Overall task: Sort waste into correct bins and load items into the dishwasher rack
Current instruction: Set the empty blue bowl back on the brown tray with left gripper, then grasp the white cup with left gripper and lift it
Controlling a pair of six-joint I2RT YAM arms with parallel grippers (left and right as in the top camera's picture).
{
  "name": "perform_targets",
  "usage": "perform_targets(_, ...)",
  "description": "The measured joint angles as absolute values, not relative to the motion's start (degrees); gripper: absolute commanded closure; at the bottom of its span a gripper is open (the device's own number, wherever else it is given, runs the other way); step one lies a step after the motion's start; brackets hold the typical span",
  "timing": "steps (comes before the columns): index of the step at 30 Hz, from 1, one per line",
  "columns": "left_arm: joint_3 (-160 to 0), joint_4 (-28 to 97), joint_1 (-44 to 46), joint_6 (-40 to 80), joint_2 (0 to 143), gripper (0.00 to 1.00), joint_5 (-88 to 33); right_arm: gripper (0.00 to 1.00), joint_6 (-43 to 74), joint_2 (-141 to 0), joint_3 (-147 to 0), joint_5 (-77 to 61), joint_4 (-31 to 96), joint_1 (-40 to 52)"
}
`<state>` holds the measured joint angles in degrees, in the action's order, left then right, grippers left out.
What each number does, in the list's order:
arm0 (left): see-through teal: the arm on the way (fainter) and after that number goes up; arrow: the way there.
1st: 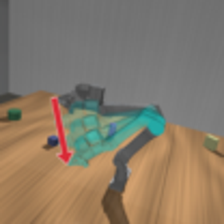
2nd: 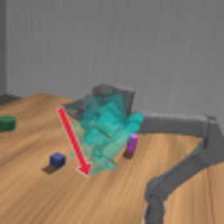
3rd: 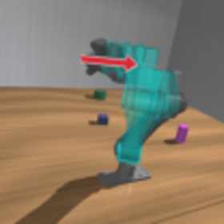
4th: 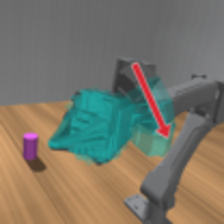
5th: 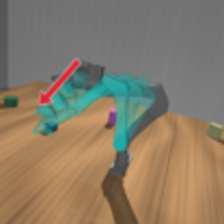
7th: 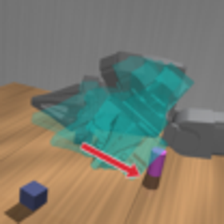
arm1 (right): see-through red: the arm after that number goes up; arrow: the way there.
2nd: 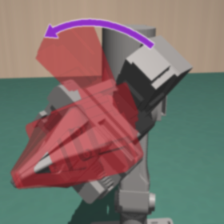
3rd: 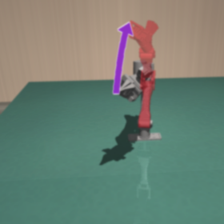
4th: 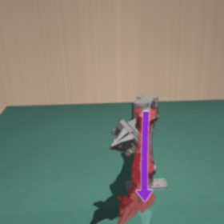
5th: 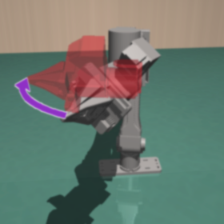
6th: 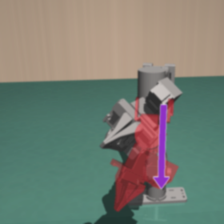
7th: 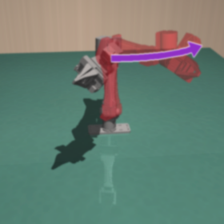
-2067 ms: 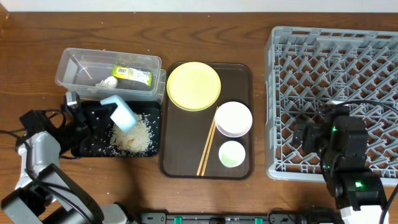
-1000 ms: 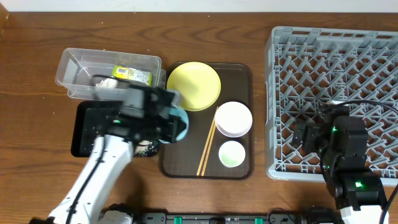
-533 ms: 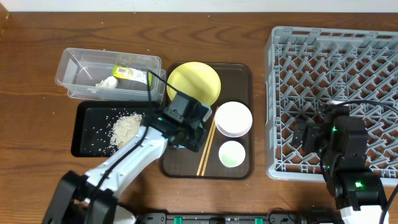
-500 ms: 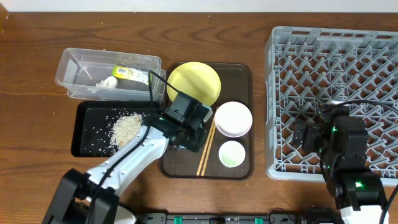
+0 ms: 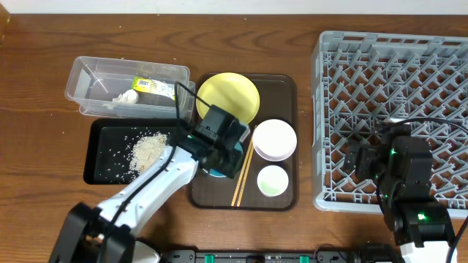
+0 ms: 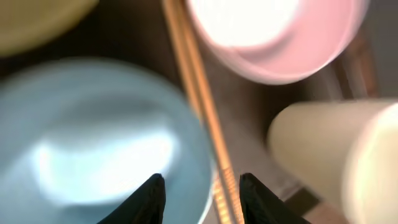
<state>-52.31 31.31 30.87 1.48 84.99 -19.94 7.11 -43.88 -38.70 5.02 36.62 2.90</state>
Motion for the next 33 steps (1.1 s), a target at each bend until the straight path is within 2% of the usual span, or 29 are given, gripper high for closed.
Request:
perform_targets(8, -55.37, 30.28, 32.16, 2.28, 78.19, 0.54, -23.62, 0.01, 7.11, -43.88, -38.7, 4.99, 36.62, 2.9)
perform_targets(18, -55.37, 30.57, 41.98, 3.68, 85.36, 0.55, -24.12, 0.01, 7.11, -43.88, -38.7, 4.99, 36.67, 2.9)
perform_targets(20, -55.35, 30.57, 43.2, 4.08, 88.03, 0.61, -24.23, 0.01, 7.11, -43.88, -38.7, 4.99, 36.73, 2.9)
perform_targets(22, -55.35, 30.61, 43.72, 4.47, 90.87, 0.72, -24.27, 0.01, 7.11, -43.88, -38.7, 4.99, 36.93, 2.9)
perform_targets(29, -55.31, 29.41, 43.46, 5.8, 93.45, 0.94, -24.29, 0.01, 7.11, -43.88, -38.7, 4.99, 37.04, 2.9)
perform_targets(33, -55.31, 29.41, 42.37, 6.46, 92.84, 0.94, -24.27, 0.01, 7.11, -43.88, -38.7, 4.99, 37.04, 2.9)
